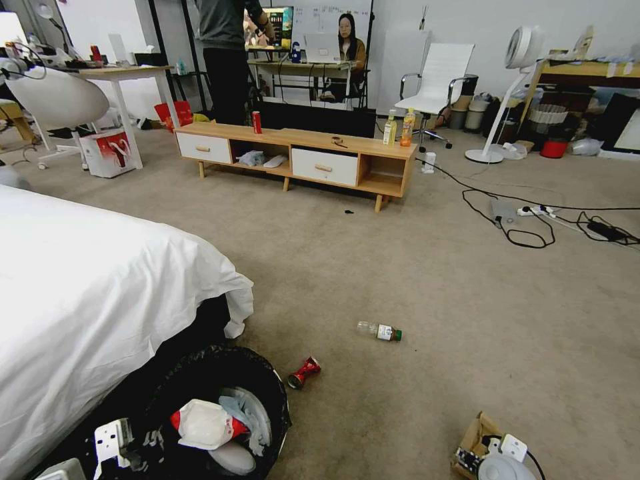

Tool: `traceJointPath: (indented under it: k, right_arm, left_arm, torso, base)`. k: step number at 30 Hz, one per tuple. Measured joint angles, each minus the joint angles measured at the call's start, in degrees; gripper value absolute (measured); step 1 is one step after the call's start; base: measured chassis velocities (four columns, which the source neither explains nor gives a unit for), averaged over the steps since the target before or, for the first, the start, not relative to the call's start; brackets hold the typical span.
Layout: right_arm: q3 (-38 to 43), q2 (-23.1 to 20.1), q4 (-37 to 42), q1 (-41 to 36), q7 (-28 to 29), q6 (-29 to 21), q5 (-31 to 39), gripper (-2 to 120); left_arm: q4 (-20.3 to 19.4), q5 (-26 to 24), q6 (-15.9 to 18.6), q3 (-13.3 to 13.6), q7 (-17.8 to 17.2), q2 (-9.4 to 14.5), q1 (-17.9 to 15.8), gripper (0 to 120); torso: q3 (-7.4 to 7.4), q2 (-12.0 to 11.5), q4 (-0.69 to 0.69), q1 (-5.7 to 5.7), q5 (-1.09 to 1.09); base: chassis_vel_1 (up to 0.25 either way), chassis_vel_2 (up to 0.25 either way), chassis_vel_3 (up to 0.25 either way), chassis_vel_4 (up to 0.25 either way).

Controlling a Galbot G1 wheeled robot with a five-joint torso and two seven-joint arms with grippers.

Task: Pick up the trash bin and place the garbage on the floor into it.

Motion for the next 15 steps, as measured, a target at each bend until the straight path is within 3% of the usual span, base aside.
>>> traceJointPath:
  k: [4,15]
  right_arm:
    - [-0.24,0.00,0.01,0.01,-0.19,0.31,-0.27,53]
    - [-0.61,-0.99,0.77,-0.37,-0.92,1.57,-1.36,11]
  left_arm:
    - [0.05,0.03,0.00,0.01,0.00,-0.10,-0.07,2]
    - [0.29,0.57,0.00,0.31,-0.01,-0.75,-0.28,2]
  torso:
    - [0.00,0.00,0.00,0.00,-0.01]
    - [0.00,0.00,0.00,0.00,0.00]
  base:
    - [0.000,0.000,0.000,0.000]
    - [0.000,0.000,0.000,0.000]
